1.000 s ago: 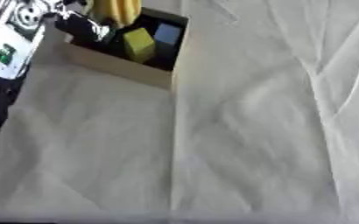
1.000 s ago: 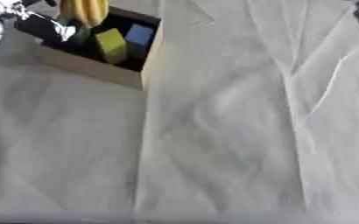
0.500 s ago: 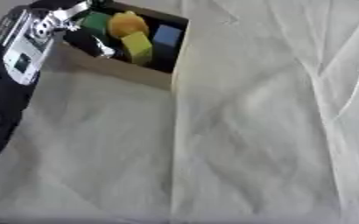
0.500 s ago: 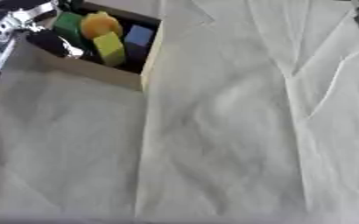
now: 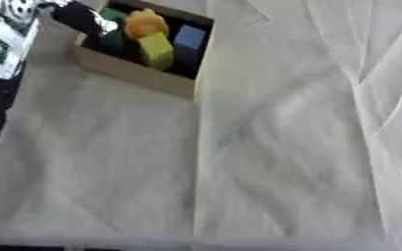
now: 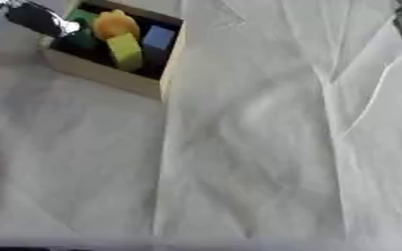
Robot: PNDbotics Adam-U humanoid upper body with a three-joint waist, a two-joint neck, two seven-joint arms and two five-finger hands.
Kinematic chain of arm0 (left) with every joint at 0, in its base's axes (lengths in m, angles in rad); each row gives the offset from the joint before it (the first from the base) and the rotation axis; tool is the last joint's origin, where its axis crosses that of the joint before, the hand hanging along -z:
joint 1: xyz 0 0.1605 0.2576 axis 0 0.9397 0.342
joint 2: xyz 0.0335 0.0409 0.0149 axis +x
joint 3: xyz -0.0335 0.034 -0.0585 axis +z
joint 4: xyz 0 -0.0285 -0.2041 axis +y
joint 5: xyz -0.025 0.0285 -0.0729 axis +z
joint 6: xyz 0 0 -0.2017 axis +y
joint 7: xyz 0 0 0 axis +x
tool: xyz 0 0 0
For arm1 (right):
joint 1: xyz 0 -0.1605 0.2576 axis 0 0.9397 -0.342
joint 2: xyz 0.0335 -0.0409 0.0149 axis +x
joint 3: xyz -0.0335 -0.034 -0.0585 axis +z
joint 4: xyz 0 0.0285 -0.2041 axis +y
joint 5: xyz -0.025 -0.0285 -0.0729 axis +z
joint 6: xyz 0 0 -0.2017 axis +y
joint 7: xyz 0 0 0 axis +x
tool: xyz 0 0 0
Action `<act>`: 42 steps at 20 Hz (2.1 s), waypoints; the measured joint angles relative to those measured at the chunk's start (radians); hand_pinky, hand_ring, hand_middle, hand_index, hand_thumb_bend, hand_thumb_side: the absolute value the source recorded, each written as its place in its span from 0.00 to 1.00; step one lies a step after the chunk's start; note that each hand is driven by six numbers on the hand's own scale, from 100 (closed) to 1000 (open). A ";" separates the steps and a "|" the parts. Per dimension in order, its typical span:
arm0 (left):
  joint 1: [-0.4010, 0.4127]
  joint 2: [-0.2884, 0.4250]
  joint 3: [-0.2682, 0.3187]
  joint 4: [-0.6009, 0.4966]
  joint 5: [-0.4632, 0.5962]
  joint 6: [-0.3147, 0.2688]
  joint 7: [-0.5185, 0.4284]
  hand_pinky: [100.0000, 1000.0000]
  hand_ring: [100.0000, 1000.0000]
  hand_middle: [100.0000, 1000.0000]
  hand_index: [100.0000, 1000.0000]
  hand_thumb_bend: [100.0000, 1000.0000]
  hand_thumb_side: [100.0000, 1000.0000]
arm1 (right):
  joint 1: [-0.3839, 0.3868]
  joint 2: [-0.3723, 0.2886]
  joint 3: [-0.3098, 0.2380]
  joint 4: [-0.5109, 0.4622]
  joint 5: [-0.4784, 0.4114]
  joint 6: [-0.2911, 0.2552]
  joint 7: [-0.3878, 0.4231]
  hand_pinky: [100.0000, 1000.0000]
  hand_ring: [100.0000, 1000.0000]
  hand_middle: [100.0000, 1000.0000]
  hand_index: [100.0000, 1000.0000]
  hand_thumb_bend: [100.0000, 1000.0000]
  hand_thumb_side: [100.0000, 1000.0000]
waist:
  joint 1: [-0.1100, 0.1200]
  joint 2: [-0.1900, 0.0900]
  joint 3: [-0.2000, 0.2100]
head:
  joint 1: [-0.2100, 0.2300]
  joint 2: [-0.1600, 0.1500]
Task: Pick up objects on the table and place them in the box.
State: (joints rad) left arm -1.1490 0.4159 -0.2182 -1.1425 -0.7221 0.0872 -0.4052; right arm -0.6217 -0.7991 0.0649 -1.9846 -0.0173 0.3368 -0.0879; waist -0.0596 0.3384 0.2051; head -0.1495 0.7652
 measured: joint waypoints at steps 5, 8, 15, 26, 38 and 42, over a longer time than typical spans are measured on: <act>0.019 0.123 0.029 -0.010 0.057 0.046 0.003 0.80 0.86 0.81 0.91 0.36 0.16 | 0.016 -0.015 -0.011 0.000 0.000 -0.001 -0.011 0.77 0.74 0.70 0.81 0.00 0.83 | 0.007 0.000 0.007 | -0.015 0.000; 0.041 0.170 0.044 0.008 0.070 0.063 0.000 0.81 0.87 0.82 0.91 0.39 0.17 | 0.016 -0.017 -0.022 0.000 -0.001 -0.006 -0.023 0.77 0.74 0.70 0.81 0.00 0.67 | 0.007 0.000 0.002 | -0.042 0.000; 0.068 0.210 0.068 0.108 0.041 0.086 -0.031 0.82 0.88 0.83 0.92 0.44 0.14 | 0.025 -0.025 -0.035 0.000 -0.007 -0.010 -0.044 0.77 0.74 0.70 0.80 0.00 0.69 | 0.007 0.000 -0.018 | -0.081 0.000; 0.071 0.198 0.151 0.355 -0.108 0.129 -0.005 0.83 0.88 0.84 0.94 0.46 0.15 | 0.024 -0.025 -0.034 0.000 -0.010 -0.005 -0.047 0.77 0.74 0.70 0.80 0.00 0.70 | 0.007 0.001 -0.035 | -0.043 -0.002; 0.065 0.147 0.171 0.412 -0.077 0.120 0.059 0.79 0.85 0.79 0.83 0.22 0.02 | 0.025 -0.024 -0.034 0.000 -0.010 0.001 -0.047 0.77 0.74 0.70 0.80 0.00 0.73 | 0.007 0.027 -0.050 | -0.028 -0.014; 0.056 0.149 0.161 0.371 -0.077 0.131 0.052 0.76 0.82 0.76 0.77 0.05 0.00 | 0.033 -0.024 -0.034 0.000 -0.010 0.006 -0.048 0.77 0.74 0.70 0.80 0.00 0.72 | 0.007 0.027 -0.043 | -0.029 -0.013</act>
State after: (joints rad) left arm -1.0926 0.5653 -0.0569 -0.7715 -0.7987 0.2178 -0.3530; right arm -0.5884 -0.8229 0.0313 -1.9846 -0.0277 0.3428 -0.1358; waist -0.0528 0.3650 0.1622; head -0.1782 0.7520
